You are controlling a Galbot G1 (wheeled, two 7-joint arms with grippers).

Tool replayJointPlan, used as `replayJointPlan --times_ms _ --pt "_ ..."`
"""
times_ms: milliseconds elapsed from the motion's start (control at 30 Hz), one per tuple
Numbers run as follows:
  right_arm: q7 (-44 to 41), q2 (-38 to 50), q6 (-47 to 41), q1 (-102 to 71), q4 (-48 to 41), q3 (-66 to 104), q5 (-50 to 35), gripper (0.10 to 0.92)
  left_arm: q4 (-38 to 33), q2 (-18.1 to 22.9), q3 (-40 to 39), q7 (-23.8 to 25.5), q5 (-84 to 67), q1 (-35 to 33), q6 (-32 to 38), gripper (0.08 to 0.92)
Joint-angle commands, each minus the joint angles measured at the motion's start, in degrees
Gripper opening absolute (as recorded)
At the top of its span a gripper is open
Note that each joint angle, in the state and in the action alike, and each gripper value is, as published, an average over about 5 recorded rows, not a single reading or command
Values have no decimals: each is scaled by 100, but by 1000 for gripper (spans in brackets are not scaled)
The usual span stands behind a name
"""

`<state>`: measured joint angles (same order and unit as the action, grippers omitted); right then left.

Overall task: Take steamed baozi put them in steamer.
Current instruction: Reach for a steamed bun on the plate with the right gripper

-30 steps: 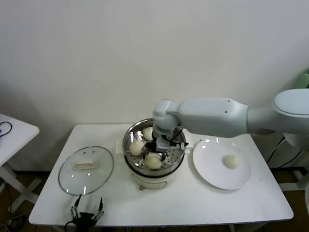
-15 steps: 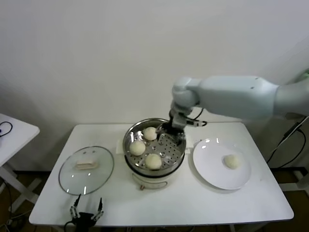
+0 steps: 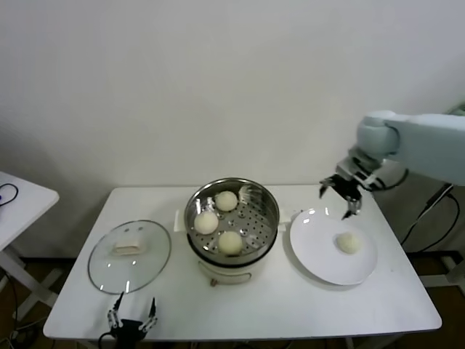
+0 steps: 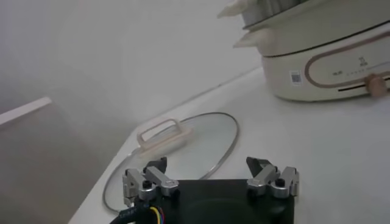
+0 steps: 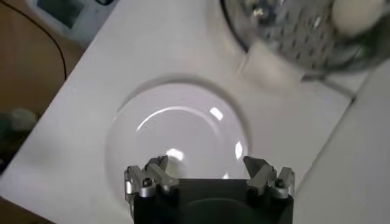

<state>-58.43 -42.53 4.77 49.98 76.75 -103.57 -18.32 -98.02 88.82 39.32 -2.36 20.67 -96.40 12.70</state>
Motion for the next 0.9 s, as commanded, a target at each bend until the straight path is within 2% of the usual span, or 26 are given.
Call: replayJointPlan --times_ms 33,400,900 --pt "191 1040 -1154 -2152 -692 1489 949 823 50 21 5 -6 53 -14 -8 823" --pt "375 703 -1166 -3590 -1354 2813 1376 823 104 44 -3 2 131 -32 -23 823" --pt "495 246 -949 -4077 -1950 3661 1653 823 120 41 -5 -38 194 -52 -23 823"
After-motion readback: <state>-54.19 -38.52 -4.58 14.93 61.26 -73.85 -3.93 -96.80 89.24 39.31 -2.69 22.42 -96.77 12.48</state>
